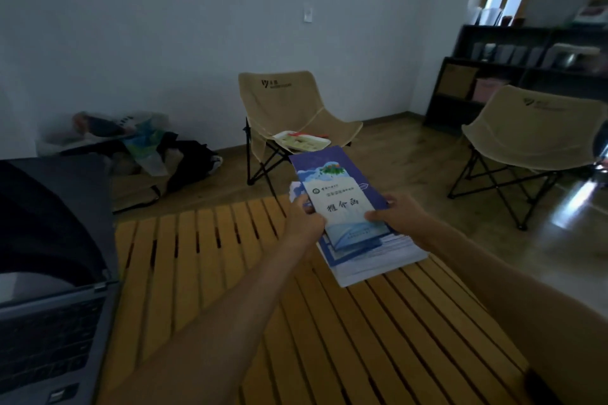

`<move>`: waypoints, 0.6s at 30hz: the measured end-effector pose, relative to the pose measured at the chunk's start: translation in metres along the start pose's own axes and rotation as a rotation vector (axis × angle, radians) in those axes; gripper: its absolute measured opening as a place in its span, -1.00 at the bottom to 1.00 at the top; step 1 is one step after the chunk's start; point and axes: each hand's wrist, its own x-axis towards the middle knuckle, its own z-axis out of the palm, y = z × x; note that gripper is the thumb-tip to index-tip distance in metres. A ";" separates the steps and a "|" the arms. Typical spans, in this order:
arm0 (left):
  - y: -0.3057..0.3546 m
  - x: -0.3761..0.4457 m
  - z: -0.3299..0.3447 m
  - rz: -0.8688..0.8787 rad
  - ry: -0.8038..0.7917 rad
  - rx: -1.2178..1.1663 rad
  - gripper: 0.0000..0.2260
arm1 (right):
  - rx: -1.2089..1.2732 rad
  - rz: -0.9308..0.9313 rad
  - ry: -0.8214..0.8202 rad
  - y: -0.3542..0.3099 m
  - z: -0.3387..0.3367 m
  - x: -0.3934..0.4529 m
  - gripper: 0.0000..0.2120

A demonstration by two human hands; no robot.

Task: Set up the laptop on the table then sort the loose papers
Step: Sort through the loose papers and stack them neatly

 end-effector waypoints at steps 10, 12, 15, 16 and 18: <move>-0.033 0.002 0.013 0.082 0.027 0.572 -0.81 | -0.525 -0.092 0.113 0.053 0.023 0.012 -0.58; -0.030 -0.002 0.008 0.120 -0.004 0.634 -0.77 | -0.490 -0.071 0.107 0.049 0.022 0.005 -0.59; -0.019 -0.020 -0.008 0.183 0.003 0.622 -0.78 | -0.512 -0.090 0.114 0.031 0.013 -0.022 -0.60; -0.014 -0.030 -0.014 0.208 0.013 0.640 -0.79 | -0.539 -0.100 0.127 0.027 0.007 -0.033 -0.61; -0.009 -0.056 -0.023 0.240 -0.008 0.708 -0.78 | -0.594 -0.116 0.136 0.021 -0.010 -0.064 -0.64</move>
